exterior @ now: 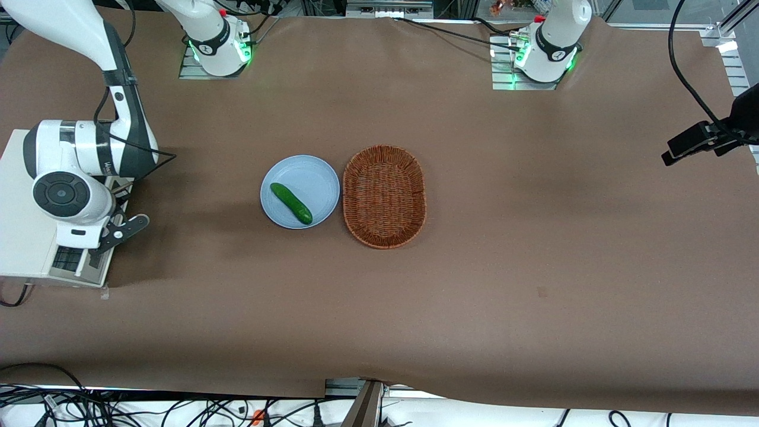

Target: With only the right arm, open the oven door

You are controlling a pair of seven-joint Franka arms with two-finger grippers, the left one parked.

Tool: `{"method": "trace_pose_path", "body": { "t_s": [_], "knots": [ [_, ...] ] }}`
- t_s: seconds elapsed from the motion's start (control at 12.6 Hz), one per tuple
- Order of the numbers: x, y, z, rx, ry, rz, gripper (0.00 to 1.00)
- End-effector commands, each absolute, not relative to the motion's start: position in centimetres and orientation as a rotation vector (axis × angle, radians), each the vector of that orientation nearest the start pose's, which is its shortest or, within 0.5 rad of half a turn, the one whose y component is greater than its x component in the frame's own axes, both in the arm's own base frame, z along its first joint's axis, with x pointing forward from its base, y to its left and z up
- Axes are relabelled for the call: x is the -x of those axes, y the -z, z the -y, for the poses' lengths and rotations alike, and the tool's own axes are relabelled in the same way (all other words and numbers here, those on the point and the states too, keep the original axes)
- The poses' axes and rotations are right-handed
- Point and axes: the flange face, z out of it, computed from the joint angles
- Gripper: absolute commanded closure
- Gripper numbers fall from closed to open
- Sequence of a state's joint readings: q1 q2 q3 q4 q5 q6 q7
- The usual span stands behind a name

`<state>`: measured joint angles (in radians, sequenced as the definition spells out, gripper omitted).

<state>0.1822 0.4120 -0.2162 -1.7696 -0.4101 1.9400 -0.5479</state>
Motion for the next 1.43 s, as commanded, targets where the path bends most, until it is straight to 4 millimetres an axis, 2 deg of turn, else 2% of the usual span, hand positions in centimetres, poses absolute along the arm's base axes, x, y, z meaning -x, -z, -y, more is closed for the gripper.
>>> {"method": "trace_pose_path", "body": {
  "t_s": [0.0,0.48,0.87,1.11,1.35],
  "knots": [
    [-63.3,-28.0,4.3,3.224,-0.584,1.148,1.00],
    [-63.6,-23.0,4.1,3.187,-0.530,1.080,1.00],
    [-63.5,-20.3,4.2,3.159,-0.491,0.966,1.00],
    [-63.1,-18.8,4.5,3.117,-0.466,0.778,1.00],
    [-62.8,-18.1,4.6,3.071,-0.422,0.461,1.00]
  ]
}}
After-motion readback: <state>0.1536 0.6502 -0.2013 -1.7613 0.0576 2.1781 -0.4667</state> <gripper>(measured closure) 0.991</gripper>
